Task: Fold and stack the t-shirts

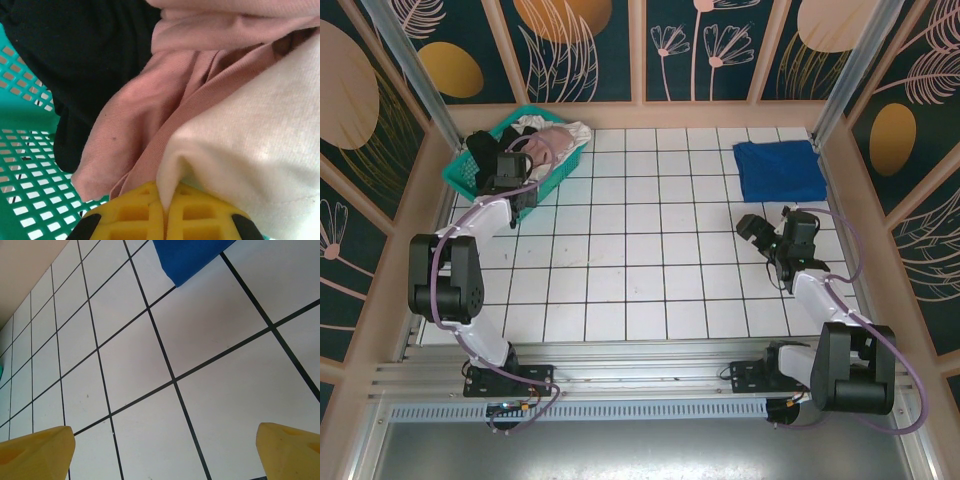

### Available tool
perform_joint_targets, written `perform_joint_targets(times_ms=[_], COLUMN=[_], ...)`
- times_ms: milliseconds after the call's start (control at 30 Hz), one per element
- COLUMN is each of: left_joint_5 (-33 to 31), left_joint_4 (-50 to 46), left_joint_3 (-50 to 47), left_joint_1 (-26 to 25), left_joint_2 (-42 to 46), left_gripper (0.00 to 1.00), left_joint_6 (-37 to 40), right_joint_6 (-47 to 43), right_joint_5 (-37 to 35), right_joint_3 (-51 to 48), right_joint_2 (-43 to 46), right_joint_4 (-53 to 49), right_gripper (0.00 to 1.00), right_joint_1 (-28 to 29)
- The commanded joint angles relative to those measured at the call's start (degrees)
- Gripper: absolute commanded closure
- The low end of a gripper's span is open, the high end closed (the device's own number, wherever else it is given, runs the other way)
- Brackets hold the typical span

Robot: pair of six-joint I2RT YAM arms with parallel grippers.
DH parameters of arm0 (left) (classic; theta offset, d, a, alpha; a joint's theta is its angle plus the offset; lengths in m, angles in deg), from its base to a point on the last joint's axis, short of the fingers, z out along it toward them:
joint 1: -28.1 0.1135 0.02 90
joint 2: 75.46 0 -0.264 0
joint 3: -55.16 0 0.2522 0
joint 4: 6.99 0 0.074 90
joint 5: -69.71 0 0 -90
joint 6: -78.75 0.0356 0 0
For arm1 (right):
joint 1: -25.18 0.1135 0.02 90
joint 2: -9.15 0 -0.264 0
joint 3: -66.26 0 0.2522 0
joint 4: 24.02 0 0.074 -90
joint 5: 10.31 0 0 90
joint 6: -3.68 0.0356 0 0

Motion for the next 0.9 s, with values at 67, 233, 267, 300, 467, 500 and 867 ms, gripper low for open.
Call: perform_joint_targets(times_ms=[67,233,267,300,467,500,867], left_joint_5=[5.45,10.5,10.75,11.47,15.01,15.98,12.8], left_joint_4=[-4.3,-8.81,-9.29,-9.65,-12.68,-12.92,-16.75], left_joint_3=[-3.44,-3.84,-3.44,-3.0,0.37,0.6,3.6], left_joint_1=[0.3,0.3,0.29,0.23,0.2,0.14,-1.11], left_joint_2=[2.42,4.28,4.97,5.66,7.93,8.39,1.9], left_gripper=[0.94,0.64,0.6,0.59,0.5,0.48,0.37], left_joint_6=[-3.9,-2.5,-2.46,-2.19,-1.92,-1.91,2.93], right_joint_6=[-0.7,-0.72,-0.74,-0.61,-0.56,-0.67,-0.96], right_joint_5=[-0.51,-0.47,-0.15,0.1,0.06,0.04,0.81], right_joint_3=[2.08,2.25,2.25,2.25,1.48,1.3,0.5], right_joint_2=[0.38,0.65,0.55,0.39,0.44,0.53,-0.55], right_joint_4=[-0.15,-0.26,-0.11,0.12,0.62,0.6,2.07], right_gripper=[0.07,0.07,0.07,0.07,0.07,0.07,0.07], right_joint_1=[-0.36,-0.29,-0.27,-0.19,-0.18,-0.17,-0.18])
